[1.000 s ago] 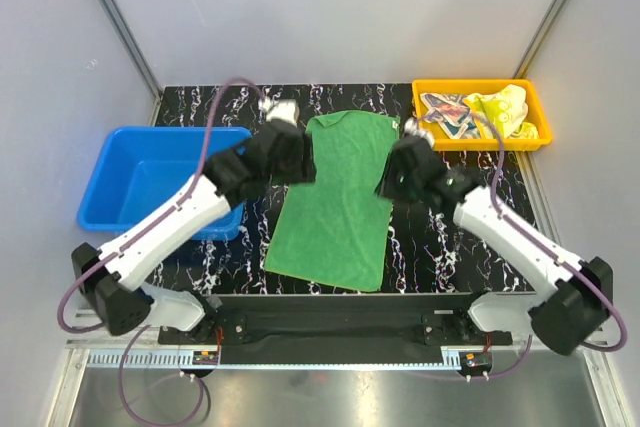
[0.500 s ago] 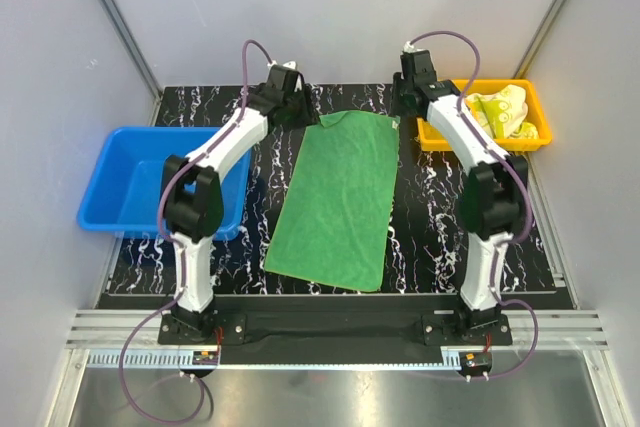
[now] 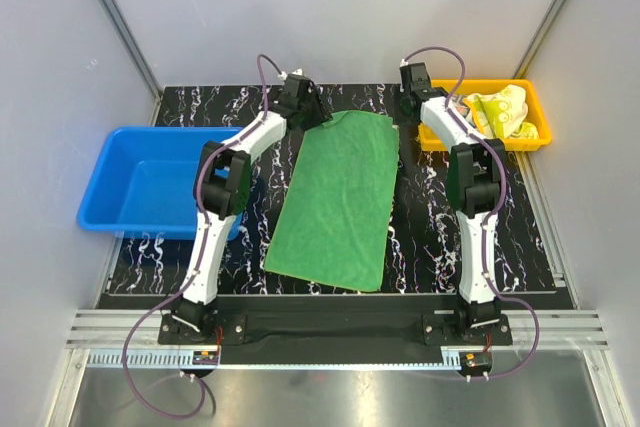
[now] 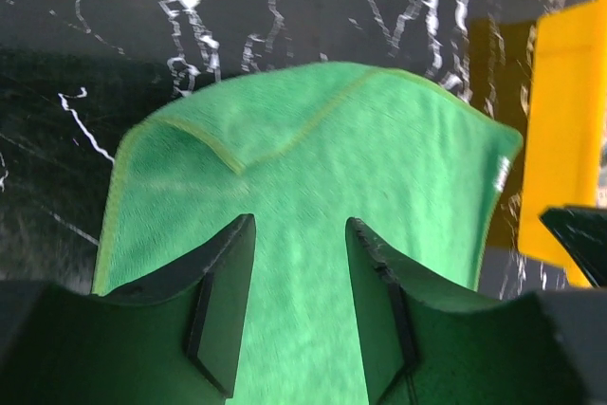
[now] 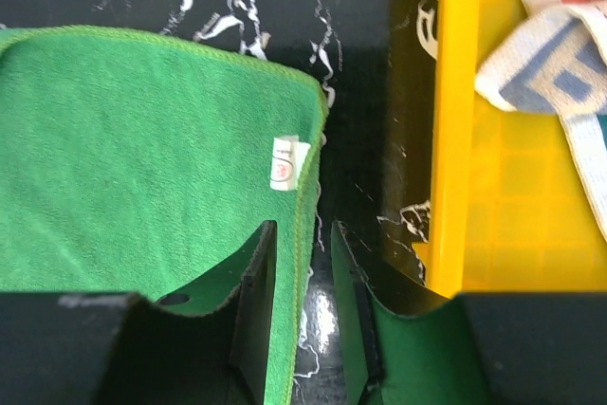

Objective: Fold and stack the towels
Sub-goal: Flatten out the crumpled towel

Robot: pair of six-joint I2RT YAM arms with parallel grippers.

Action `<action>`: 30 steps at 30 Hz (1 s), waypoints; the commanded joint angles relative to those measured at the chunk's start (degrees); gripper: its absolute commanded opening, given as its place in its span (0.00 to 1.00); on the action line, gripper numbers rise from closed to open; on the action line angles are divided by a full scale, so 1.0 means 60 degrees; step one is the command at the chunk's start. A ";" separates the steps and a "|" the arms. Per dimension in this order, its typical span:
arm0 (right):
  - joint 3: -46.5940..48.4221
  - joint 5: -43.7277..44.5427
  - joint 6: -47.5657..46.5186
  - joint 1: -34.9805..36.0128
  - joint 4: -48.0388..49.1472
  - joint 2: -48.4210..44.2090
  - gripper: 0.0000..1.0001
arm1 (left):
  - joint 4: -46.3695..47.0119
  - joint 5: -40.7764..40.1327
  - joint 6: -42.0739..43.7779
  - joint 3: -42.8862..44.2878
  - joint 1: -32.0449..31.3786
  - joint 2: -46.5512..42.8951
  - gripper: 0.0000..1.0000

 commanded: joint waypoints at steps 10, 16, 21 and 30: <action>-0.0080 -0.0483 -0.0318 -0.0193 0.1190 0.0184 0.36 | 0.1658 -0.0425 -0.1538 0.0293 0.0198 0.0549 0.49; -0.0255 -0.0658 -0.0245 -0.0339 0.1409 0.0082 0.36 | 0.1744 -0.0440 -0.1992 0.0162 0.0184 0.0725 0.46; -0.0343 -0.0790 -0.0230 -0.0368 0.1468 0.0096 0.36 | 0.1979 -0.0733 -0.2198 -0.0059 0.0169 0.0710 0.45; -0.0710 -0.0878 -0.0171 -0.0368 0.1761 0.0052 0.36 | 0.2169 -0.1187 -0.2286 -0.0524 0.0169 0.0623 0.46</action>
